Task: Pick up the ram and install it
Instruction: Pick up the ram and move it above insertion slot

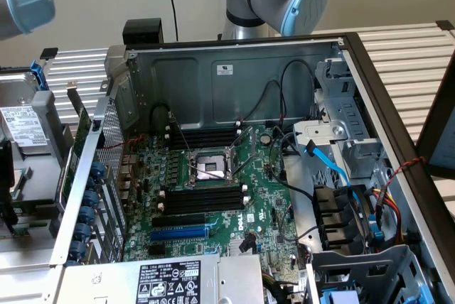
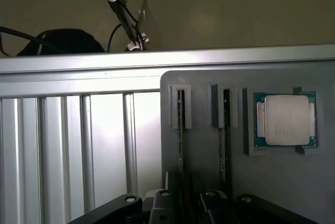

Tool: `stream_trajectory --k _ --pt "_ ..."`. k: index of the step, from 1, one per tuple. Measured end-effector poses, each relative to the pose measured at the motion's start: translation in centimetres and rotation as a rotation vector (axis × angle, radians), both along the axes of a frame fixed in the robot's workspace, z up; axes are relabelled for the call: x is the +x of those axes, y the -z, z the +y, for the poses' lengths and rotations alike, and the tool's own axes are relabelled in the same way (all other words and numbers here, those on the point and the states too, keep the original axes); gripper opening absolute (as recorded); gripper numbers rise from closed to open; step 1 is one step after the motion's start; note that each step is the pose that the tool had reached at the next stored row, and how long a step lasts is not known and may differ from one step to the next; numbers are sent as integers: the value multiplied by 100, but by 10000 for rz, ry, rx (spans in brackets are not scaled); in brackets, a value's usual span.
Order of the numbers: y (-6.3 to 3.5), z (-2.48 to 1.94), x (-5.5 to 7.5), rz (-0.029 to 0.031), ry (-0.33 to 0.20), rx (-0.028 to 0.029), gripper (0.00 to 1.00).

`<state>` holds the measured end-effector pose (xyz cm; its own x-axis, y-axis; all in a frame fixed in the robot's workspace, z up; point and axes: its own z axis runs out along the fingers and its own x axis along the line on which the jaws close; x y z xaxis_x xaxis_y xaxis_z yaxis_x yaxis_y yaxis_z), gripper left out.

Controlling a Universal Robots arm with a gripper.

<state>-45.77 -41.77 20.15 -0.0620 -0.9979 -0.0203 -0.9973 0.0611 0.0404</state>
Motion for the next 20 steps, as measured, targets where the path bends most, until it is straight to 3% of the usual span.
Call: stream_trajectory --k 20 --pt "6 0 0 -1 -55 -4 24"
